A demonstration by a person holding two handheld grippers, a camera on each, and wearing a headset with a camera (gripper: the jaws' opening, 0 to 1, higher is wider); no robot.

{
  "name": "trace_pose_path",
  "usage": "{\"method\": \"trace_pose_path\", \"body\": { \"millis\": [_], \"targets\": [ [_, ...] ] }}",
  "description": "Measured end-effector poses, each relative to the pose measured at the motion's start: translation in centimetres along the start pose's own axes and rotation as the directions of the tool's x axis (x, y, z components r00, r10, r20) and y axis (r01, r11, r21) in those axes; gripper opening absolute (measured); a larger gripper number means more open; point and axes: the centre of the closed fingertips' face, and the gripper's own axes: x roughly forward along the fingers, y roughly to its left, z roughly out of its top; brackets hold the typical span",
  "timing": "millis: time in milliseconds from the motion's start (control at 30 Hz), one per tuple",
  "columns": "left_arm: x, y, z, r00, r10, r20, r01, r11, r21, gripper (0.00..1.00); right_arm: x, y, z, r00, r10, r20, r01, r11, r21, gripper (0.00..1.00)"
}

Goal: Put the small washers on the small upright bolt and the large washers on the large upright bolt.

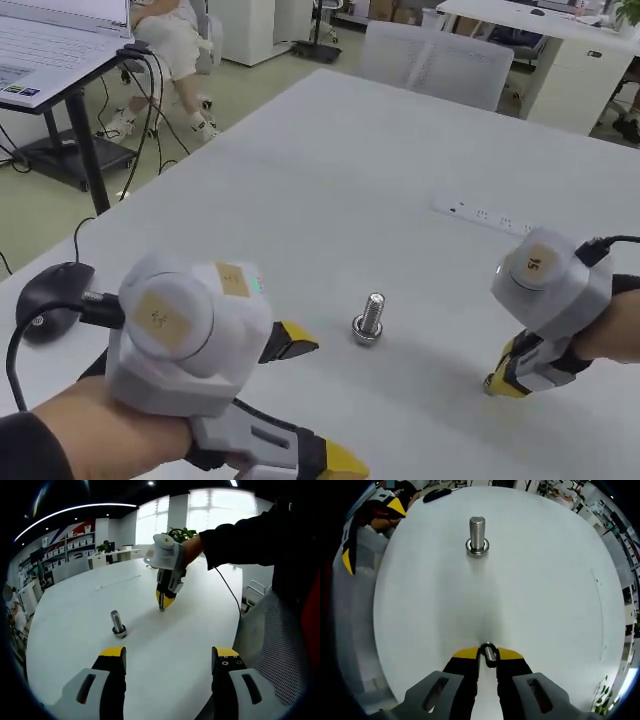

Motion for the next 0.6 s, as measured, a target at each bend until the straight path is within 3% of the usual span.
{"method": "trace_pose_path", "body": {
  "millis": [600],
  "targets": [
    [0.14, -0.16, -0.02, 1.0, -0.002, -0.007, 0.002, 1.0, 0.001, 0.69, -0.16, 0.16, -0.1, 0.9999, 0.001, 0.012, -0.001, 1.0, 0.008, 0.2]
  ]
}}
